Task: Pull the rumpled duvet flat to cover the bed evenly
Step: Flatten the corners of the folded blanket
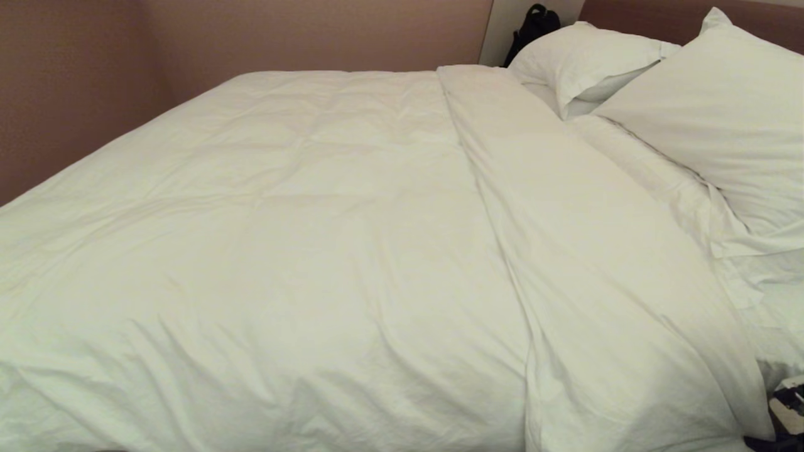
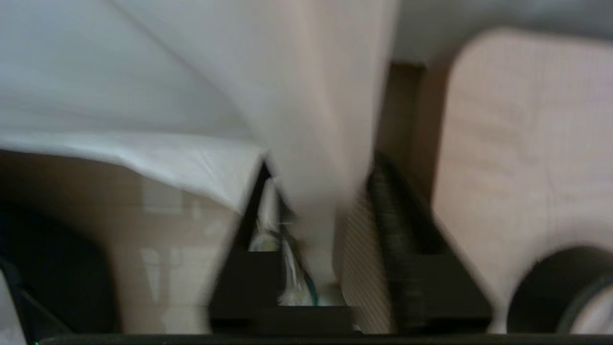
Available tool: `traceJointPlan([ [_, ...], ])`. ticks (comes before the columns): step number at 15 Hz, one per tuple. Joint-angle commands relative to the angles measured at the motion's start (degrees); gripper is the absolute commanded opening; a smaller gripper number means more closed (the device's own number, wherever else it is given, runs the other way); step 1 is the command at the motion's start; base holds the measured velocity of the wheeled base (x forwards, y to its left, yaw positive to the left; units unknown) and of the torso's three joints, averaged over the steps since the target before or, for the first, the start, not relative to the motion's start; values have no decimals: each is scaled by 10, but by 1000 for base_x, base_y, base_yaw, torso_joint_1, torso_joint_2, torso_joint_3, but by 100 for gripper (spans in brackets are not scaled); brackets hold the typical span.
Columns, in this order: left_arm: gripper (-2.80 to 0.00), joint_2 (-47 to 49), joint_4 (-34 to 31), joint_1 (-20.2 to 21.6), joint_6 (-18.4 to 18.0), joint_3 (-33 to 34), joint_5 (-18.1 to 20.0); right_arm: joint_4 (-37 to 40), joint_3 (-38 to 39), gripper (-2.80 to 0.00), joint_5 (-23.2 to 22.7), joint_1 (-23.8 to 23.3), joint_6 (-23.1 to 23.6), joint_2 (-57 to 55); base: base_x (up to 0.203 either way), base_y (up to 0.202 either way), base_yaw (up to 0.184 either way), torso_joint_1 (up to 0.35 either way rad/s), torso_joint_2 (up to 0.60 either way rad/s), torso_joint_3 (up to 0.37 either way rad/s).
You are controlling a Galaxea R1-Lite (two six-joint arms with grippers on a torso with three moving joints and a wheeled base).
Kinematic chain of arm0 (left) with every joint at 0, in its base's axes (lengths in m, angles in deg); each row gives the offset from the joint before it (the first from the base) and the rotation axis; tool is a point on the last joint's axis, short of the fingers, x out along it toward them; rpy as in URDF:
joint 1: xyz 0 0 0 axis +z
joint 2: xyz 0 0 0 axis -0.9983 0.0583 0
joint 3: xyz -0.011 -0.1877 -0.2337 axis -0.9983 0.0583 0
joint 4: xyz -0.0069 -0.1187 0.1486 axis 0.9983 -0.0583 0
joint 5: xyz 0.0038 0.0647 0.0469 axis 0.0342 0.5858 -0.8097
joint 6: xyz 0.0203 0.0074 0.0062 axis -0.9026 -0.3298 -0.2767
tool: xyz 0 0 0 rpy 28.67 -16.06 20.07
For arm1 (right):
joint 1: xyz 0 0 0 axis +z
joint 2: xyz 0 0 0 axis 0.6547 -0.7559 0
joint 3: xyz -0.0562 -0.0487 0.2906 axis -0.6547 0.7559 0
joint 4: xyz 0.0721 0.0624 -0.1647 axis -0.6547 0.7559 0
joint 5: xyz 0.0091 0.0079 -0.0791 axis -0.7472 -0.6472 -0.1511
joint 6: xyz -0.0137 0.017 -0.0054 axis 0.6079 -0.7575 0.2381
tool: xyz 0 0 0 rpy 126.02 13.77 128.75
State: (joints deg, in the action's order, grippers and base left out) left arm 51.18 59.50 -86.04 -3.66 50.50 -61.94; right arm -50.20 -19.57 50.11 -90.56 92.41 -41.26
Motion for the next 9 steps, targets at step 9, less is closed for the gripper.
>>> traceJointPlan([
  [9, -280, 0, -1, 0, 0, 0, 0, -2, 40, 0, -16, 1, 2, 91, 0, 0, 0, 0, 0, 0],
])
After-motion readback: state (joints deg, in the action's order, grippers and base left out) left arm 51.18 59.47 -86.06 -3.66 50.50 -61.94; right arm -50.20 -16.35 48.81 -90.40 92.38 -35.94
